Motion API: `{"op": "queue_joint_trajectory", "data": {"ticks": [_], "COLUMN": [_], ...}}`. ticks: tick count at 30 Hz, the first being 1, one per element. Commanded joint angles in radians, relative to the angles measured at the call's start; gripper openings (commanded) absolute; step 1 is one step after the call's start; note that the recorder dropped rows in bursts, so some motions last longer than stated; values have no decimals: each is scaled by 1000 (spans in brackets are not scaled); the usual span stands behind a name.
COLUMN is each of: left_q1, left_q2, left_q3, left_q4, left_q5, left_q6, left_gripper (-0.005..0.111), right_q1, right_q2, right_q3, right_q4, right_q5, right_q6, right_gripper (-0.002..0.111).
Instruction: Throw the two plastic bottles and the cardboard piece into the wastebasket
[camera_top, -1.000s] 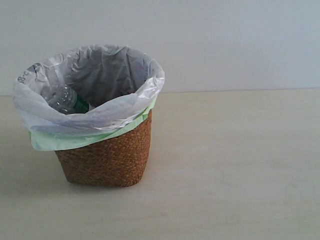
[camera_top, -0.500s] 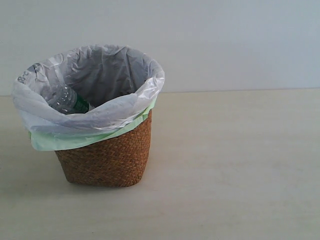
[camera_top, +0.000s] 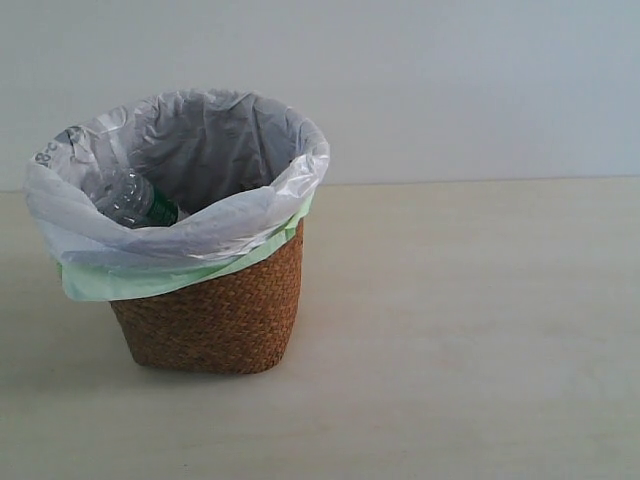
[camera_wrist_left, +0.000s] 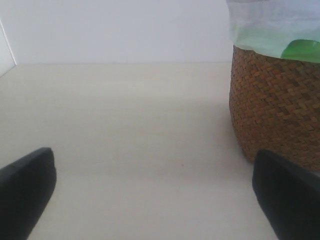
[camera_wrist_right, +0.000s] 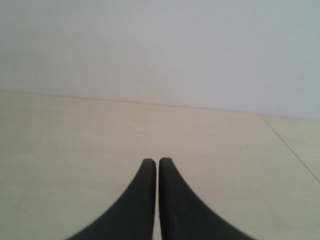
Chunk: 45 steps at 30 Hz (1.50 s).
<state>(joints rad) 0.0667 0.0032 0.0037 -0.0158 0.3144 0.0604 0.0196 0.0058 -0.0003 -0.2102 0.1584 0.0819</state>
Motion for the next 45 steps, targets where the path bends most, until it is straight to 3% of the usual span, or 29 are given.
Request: {"op": "queue_joint_trajectory", "data": {"ticks": [1,6,9,16,18,45], "left_q1": [-7,-7,-7,-7,-7,-7], "left_q2": [-3,-3,-3,-3,-3,-3], "left_q3": [-4,-4,-4,-4,-4,-4], "left_q4": [-2,-2,-2,-2,-2,-2], "left_q5": [-8,-8,-8,-8,-8,-8], "left_q6": [-9,-9,-9,-9,-9,-9], "left_gripper": [108,108,108,108,108,108], "right_q1": [1,1,1,1,1,1], "right_q2": [-6,-6,-6,-6,-6,-6], "right_q3": [0,0,0,0,0,0], "right_q4": [-55,-4,146,63,44,50], "right_q5": [4,4,29,187,173,173], "right_q6": [-13,-11,4,-71,-140,-132], "right_gripper": [0,0,0,0,0,0]}}
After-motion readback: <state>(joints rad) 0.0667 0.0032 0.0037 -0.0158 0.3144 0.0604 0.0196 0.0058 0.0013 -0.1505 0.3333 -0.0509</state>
